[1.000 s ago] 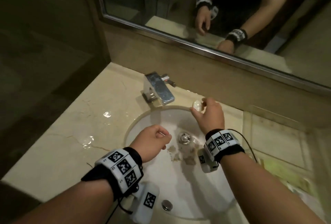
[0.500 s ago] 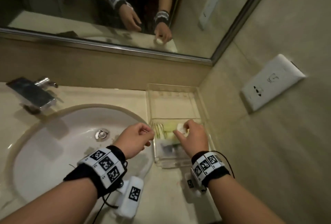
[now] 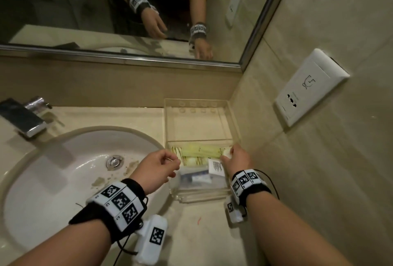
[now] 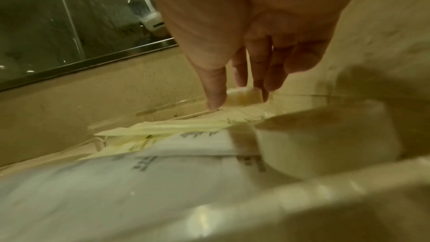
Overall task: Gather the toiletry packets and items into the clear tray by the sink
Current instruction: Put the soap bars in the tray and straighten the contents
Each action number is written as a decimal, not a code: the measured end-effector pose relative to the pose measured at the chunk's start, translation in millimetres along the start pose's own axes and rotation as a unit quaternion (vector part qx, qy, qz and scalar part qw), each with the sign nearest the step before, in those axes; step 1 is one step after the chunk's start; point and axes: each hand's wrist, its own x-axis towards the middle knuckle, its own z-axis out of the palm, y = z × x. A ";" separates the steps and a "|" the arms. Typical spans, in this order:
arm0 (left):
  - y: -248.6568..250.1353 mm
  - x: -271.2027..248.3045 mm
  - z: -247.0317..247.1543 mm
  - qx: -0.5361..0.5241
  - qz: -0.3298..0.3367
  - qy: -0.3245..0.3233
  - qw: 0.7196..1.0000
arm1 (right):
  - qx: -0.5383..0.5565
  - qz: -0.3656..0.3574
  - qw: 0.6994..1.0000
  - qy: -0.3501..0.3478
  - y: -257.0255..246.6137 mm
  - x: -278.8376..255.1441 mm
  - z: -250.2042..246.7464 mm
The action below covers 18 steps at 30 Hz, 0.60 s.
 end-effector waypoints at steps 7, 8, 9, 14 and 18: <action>-10.8 -6.9 -6.4 -0.007 -0.017 0.032 0.999 | -0.058 -0.011 0.998 -0.029 1.1 9.3 6.5; -11.4 -8.0 -6.5 -0.009 -0.018 0.035 0.999 | -0.065 -0.013 0.997 -0.035 1.1 8.4 6.2; -11.8 -9.5 -7.0 -0.011 -0.018 0.037 0.999 | -0.071 -0.019 0.997 -0.036 1.9 7.8 6.4; -12.0 -13.5 -11.3 -0.020 -0.016 0.046 0.999 | -0.110 -0.045 0.993 -0.024 -3.4 3.4 -1.3; -6.9 -16.3 -13.2 -0.020 -0.002 0.045 0.999 | -0.094 -0.088 0.992 -0.013 -16.2 -4.2 -13.2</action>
